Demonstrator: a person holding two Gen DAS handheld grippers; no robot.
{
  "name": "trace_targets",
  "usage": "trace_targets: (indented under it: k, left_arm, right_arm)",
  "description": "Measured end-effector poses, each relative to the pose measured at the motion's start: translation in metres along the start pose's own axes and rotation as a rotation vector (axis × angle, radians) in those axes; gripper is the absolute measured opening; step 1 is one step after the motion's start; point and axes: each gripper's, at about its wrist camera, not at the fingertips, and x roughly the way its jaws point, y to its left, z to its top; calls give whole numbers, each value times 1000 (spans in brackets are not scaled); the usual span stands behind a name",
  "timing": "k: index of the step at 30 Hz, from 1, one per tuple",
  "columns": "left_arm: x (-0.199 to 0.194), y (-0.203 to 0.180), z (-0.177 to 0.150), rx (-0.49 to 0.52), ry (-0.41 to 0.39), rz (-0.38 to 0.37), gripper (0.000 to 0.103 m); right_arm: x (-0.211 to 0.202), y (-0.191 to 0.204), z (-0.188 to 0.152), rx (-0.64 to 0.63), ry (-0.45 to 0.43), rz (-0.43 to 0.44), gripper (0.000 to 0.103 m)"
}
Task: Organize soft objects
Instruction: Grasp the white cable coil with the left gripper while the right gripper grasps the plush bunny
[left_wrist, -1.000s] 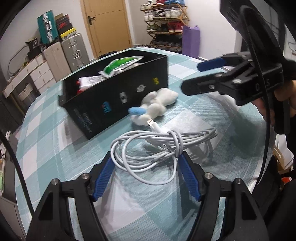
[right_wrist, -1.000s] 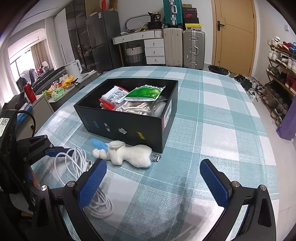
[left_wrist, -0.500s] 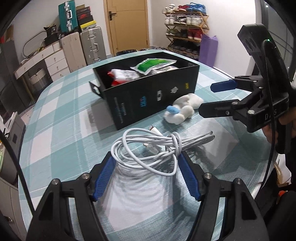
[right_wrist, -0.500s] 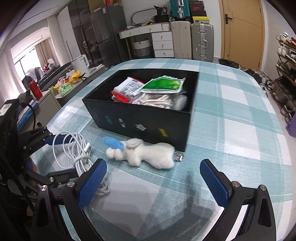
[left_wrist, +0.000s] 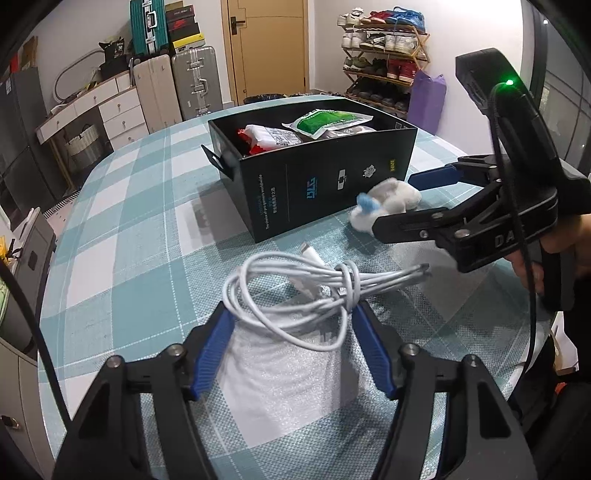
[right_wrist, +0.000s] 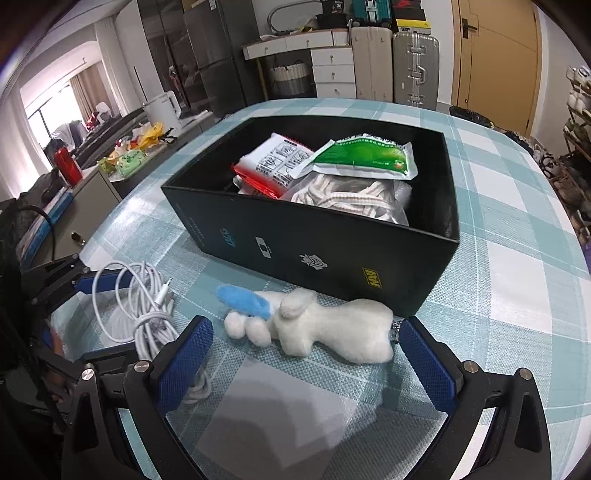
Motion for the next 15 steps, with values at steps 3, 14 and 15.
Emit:
trace_targets:
  k: [3, 14, 15]
  left_arm:
    - [2, 1, 0, -2, 4, 1, 60]
    - [3, 7, 2, -39, 10, -12, 70]
    - [2, 9, 2, -50, 7, -15, 77]
  right_arm:
    - [3, -2, 0, 10, -2, 0, 102]
    - [-5, -13, -7, 27, -22, 23, 89]
    - [-7, -14, -8, 32, -27, 27, 89]
